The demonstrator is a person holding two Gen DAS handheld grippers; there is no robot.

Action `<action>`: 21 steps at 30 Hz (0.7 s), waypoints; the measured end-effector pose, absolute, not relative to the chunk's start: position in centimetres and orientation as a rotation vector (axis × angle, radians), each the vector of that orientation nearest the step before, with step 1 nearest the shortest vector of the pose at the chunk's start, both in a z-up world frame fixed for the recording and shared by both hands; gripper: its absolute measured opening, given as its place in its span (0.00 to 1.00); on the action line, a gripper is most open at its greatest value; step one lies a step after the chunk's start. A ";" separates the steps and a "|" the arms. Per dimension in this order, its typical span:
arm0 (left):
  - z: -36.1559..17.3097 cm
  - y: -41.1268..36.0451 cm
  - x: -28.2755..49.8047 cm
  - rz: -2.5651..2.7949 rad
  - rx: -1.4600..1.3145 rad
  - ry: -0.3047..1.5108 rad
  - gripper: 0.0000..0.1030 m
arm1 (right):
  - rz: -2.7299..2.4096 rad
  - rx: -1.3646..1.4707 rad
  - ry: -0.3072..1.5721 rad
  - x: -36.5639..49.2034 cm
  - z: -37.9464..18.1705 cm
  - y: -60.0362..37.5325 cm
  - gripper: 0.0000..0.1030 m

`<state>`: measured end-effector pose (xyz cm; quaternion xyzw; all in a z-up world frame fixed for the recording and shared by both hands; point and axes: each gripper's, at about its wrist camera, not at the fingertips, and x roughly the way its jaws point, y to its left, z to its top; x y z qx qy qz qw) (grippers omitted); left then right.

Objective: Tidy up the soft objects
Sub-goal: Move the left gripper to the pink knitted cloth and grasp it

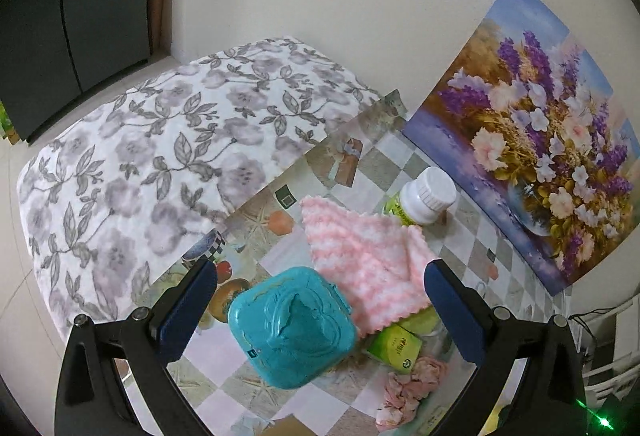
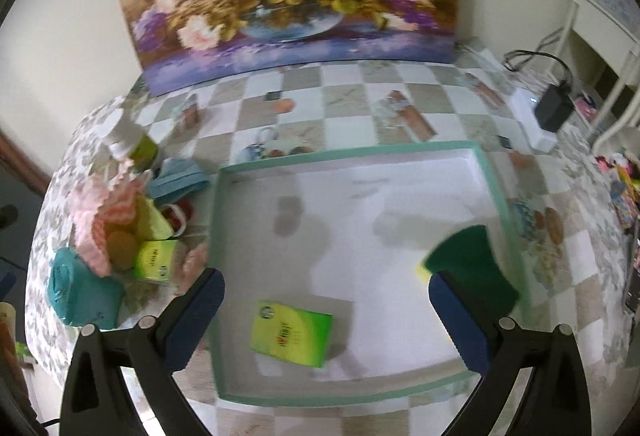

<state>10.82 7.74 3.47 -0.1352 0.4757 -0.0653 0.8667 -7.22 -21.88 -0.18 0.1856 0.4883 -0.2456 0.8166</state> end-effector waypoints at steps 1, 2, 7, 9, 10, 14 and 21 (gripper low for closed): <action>3.4 7.7 11.0 -0.145 -0.282 0.993 1.00 | -0.511 0.393 1.043 -6.7 -0.3 -21.5 1.00; 3.4 7.5 11.0 -0.153 -0.283 0.989 1.00 | -0.498 0.391 1.045 -6.2 -0.5 -21.1 1.00; 2.9 6.6 11.8 -0.201 -0.288 0.981 1.00 | -0.451 0.379 1.062 -4.3 -1.3 -19.6 1.00; 2.7 5.9 12.1 -0.232 -0.281 0.981 1.00 | -0.443 0.367 1.070 -3.7 -1.6 -19.1 1.00; 2.7 5.4 12.2 -0.244 -0.268 0.981 1.00 | -0.441 0.361 1.074 -3.5 -1.6 -19.0 1.00; 2.5 3.1 12.4 -0.291 -0.197 1.010 1.00 | -0.455 0.341 1.102 -2.2 -1.7 -18.8 1.00; 1.4 -0.8 13.3 -0.290 -0.022 1.092 1.00 | -0.462 0.329 1.136 0.1 -1.6 -19.3 1.00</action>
